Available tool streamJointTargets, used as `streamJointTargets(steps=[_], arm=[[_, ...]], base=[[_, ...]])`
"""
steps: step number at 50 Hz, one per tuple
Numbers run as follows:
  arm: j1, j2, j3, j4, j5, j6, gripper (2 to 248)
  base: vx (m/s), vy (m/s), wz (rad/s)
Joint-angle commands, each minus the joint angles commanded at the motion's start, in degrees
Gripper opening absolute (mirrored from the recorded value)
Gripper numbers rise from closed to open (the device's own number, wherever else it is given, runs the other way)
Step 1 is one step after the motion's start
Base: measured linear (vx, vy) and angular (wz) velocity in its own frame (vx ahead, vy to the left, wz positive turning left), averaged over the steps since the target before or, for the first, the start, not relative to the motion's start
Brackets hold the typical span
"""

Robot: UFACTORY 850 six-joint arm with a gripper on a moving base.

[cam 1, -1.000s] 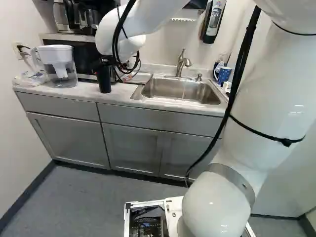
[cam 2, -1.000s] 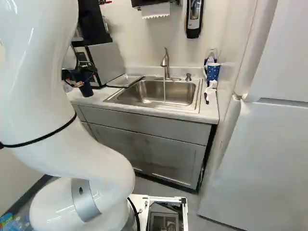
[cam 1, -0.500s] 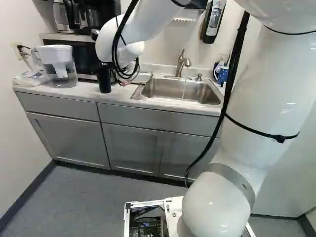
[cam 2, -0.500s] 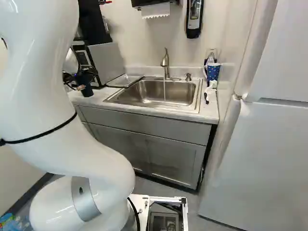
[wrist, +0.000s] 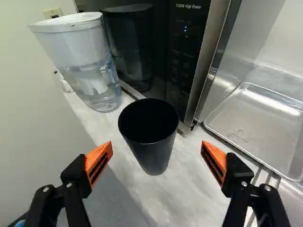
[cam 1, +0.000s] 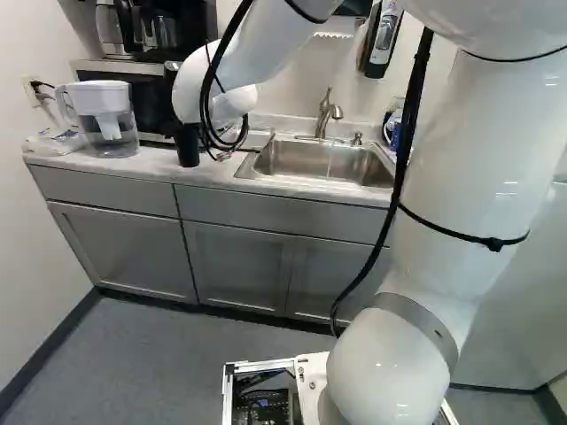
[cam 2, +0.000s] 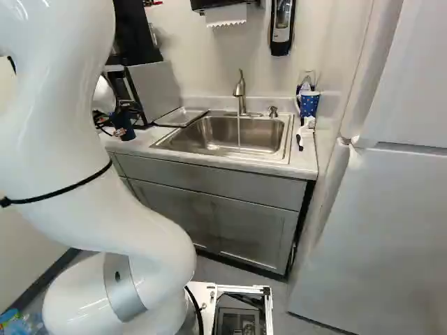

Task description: Rinse the cup and place it in the tray

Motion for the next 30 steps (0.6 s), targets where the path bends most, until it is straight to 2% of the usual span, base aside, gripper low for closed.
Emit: streamJointTargets(steps=[30], arm=[[0.5,-1.6,2.1,0.0,6.3,0.0,247]], base=[[0.0,0.0,0.0]])
